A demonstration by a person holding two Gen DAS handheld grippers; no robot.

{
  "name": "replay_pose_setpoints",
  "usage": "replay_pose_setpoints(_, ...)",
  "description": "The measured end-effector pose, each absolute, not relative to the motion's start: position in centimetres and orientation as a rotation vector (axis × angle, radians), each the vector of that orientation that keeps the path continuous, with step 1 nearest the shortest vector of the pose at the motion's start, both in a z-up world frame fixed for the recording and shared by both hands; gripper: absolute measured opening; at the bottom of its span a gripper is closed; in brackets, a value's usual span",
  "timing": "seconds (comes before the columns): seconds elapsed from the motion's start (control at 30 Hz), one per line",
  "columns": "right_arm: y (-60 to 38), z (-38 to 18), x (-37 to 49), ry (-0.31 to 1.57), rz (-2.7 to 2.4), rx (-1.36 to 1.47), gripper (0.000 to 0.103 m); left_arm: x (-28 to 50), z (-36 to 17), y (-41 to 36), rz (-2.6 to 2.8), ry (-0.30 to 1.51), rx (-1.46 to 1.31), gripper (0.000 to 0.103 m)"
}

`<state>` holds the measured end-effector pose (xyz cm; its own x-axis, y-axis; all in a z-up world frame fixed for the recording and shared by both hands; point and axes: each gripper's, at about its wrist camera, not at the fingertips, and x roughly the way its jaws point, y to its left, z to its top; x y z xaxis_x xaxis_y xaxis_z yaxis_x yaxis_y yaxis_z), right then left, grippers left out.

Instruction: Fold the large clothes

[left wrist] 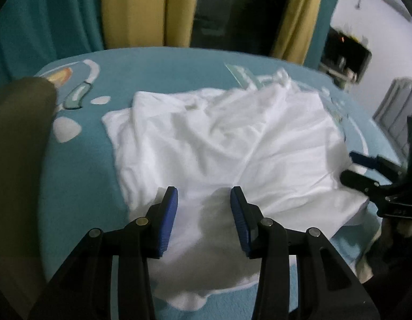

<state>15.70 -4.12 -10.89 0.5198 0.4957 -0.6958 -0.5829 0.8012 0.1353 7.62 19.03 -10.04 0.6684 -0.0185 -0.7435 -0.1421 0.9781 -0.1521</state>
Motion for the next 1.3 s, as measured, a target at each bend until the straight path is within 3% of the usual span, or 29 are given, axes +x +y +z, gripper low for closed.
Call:
replay_pose_setpoints(0.17,-5.1,-10.0,16.0,0.794,0.655,-0.084,0.084,6.5,-9.2,22.3,0.160,0.795,-0.271,0.056)
replay_pose_setpoints(0.43,-6.0,-8.7,16.9,0.789,0.666,-0.027,0.084,7.5,-11.5,26.5,0.168,0.842,-0.426,0.062)
replay_pose_setpoints(0.57,-5.4,-8.6,17.1,0.787,0.687,-0.014,0.084,8.5,-11.5,26.2,0.144,0.839,-0.446,0.079)
replay_pose_setpoints(1.0,-3.6,-11.8,19.2,0.872,0.664,-0.023,0.084,12.3,-12.3,21.7,-0.290,0.842,-0.660,0.080)
replay_pose_setpoints(1.3,-3.5,-11.9,19.7,0.889,0.679,0.000,0.086,14.3,-11.5,18.2,-0.191,0.917,-0.399,0.083)
